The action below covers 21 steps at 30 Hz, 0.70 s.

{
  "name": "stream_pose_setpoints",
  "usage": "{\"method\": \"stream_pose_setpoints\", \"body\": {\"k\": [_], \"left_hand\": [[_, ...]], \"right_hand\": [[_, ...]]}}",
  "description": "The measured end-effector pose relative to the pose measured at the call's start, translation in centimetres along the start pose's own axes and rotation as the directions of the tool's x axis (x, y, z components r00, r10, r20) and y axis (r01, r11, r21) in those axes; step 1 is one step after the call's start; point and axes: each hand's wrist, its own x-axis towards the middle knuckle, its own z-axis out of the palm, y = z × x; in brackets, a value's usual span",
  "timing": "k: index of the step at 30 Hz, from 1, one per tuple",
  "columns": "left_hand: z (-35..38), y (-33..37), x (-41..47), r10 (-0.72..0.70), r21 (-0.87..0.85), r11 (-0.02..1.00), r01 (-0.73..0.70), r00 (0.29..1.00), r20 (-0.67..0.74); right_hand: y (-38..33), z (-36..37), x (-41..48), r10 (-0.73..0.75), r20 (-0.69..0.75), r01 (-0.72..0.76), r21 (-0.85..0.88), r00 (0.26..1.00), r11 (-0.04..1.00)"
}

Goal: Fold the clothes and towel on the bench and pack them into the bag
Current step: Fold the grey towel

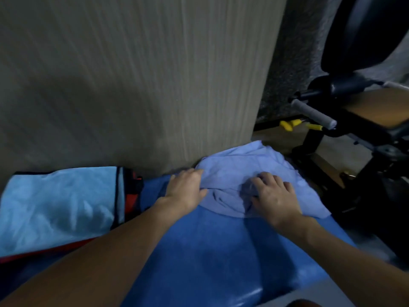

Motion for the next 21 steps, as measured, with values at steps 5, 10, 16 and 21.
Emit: {"method": "stream_pose_setpoints", "body": {"k": [5, 10, 16, 21], "left_hand": [[0.3, -0.2, 0.2, -0.073, -0.202, 0.979, 0.042, 0.986, -0.148], [-3.3, 0.6, -1.2, -0.052, -0.41, 0.908, -0.086, 0.948, -0.314], [-9.1, 1.8, -4.4, -0.035, -0.464, 0.865, -0.194, 0.897, -0.441], [-13.5, 0.6, -7.2, -0.124, -0.544, 0.814, -0.205, 0.853, -0.507]], "right_hand": [[-0.2, -0.7, 0.9, -0.03, -0.029, 0.03, 0.016, 0.999, 0.999], [-0.9, -2.1, 1.4, -0.053, -0.063, 0.059, 0.093, 0.997, 0.994], [-2.7, -6.8, 2.1, -0.055, -0.193, 0.101, 0.238, 0.98, 0.966], [-5.5, -10.5, 0.4, -0.079, -0.093, 0.122, 0.74, 0.993, 0.661]]}}
